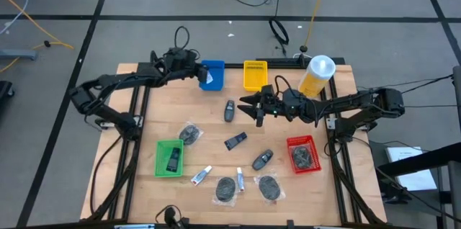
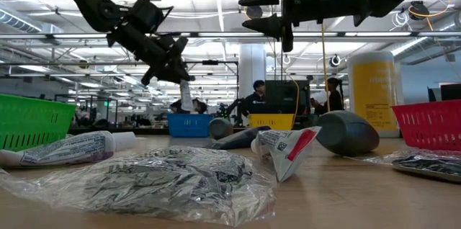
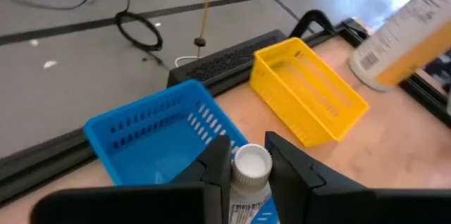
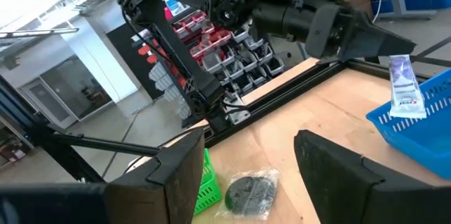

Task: Pick & Place Travel size toiletries
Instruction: Put the white toothpaste into the blue basket, then put the blue shaving cream into the green basket

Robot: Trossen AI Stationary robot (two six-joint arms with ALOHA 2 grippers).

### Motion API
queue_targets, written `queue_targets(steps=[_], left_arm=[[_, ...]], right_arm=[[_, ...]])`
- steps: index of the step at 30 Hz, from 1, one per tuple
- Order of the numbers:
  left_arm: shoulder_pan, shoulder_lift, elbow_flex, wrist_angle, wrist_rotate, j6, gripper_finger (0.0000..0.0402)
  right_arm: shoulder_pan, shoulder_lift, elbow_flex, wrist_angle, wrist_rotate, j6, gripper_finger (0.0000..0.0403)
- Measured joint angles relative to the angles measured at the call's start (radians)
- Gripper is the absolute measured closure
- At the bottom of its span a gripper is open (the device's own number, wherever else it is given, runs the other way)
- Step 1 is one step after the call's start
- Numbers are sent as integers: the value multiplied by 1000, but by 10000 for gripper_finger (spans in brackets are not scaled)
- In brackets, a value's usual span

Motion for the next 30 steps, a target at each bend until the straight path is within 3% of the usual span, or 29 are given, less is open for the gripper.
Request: queue_targets(steps=[8,16,23,26,30], left_arm=[[-1,14,0,16,-35,-2,293],[-1,14,0,37,-34,24,220],[-9,-56,0,26,89,29,196],[-32,-128,0,-39,101,35,195],[-70,-255,0,-202,102,35,195]], right_arm=[[0,0,0,-17,0,0,191],[0,0,0,-17,-8,0,191],[1,0,2,-20,-161,-14,193],[5,0,49,-101,-198,-50,196],[14,0,170,-361,-209,-172,197]])
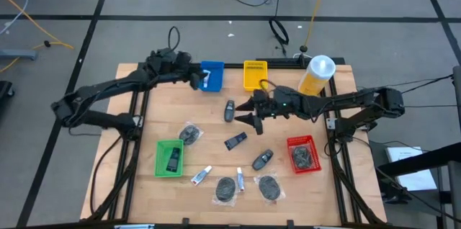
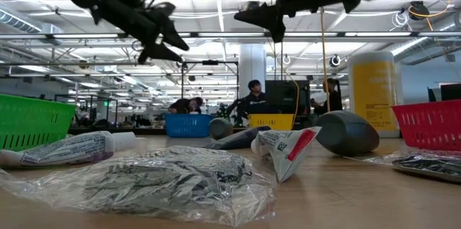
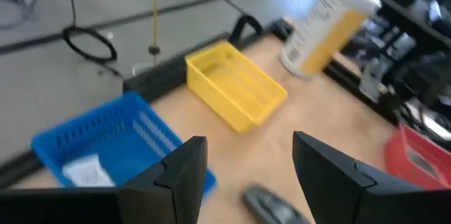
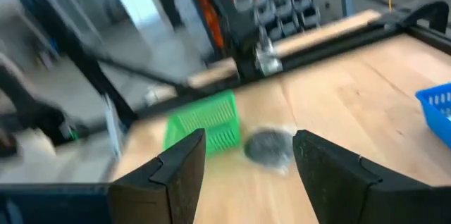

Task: Pick & Place Travel size toiletries
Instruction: Put the blue shaving cream into the green basket

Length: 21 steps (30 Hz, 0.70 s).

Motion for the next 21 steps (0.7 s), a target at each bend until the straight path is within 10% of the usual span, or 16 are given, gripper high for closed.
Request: queue_targets(steps=[12,21], left_arm=[[-236,-291,0,-618,-35,-171,195],[-420,-302,0,-650,-115,-224,195]], right_arm=[[12,16,109,-454,-103,-308,189],[42,123,109,-490,-100,-490,175]])
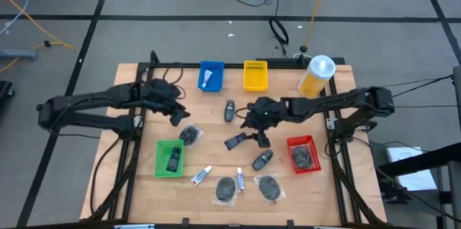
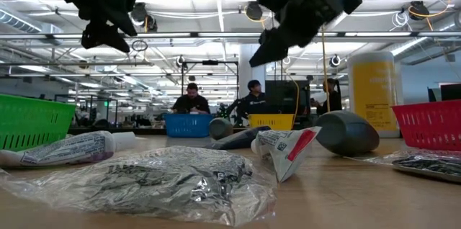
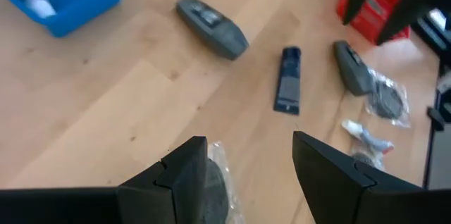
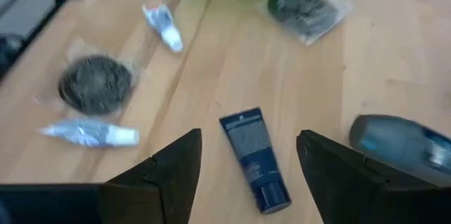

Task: Pick & Place Travel size toiletries
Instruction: Put the blue shaving cream into the green basket

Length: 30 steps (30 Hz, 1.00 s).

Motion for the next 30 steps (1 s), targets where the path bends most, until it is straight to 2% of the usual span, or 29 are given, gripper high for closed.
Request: queue_targets(steps=[5,12,19,30], left_arm=[[-46,21,0,1,-51,0,195],[-73,20,0,17,-54,-6,195],[-101,20,0,21,-54,-22,195],[-111,20,0,22,-55,-22,195]], right_arm=[[-7,69,0,5,5,-81,169],[-6,187,-1,8,8,-165,169],[-6,265,-2,86,128,-212,167],[-6,296,0,103,72,-208,173]])
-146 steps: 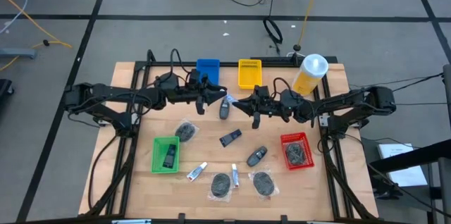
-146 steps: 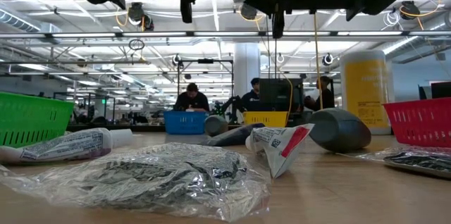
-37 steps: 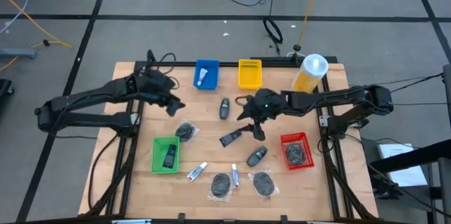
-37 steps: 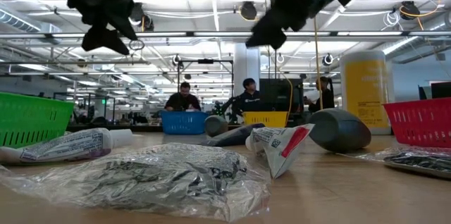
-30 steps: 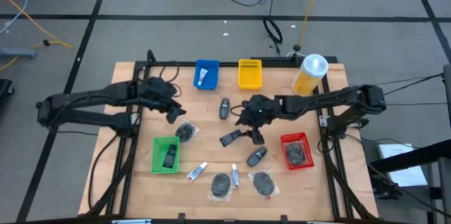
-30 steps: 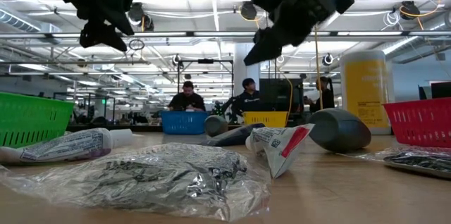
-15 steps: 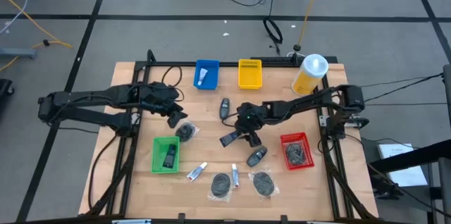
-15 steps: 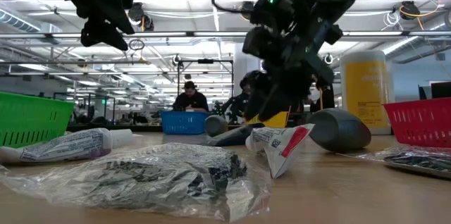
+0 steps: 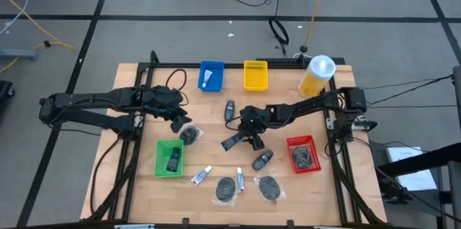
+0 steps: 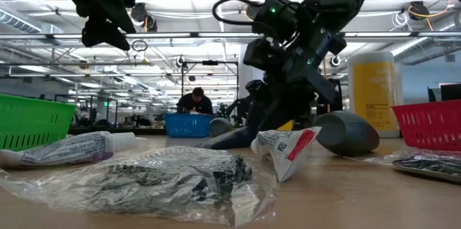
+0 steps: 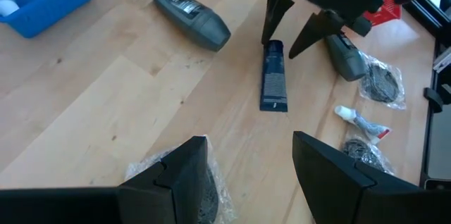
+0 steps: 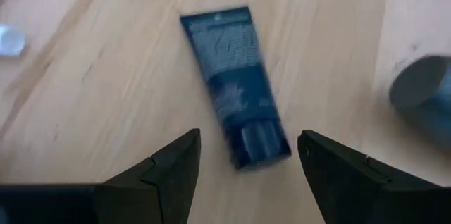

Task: Pick & Place Travel size toiletries
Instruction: Put the blue shaving cream into the green basket

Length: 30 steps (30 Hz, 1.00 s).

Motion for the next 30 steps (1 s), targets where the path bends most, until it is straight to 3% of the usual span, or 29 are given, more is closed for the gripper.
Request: queue_targets(steps=[13,25,30], left_arm=[[0,0,0,1,-31,0,195],[1,0,0,1,-30,0,195],[1,0,0,1,-30,0,195]], right_arm=[[2,4,-2,26,1,32,181],[2,5,-2,-29,-7,120,264],[7,5,-2,-33,-46,162,281]])
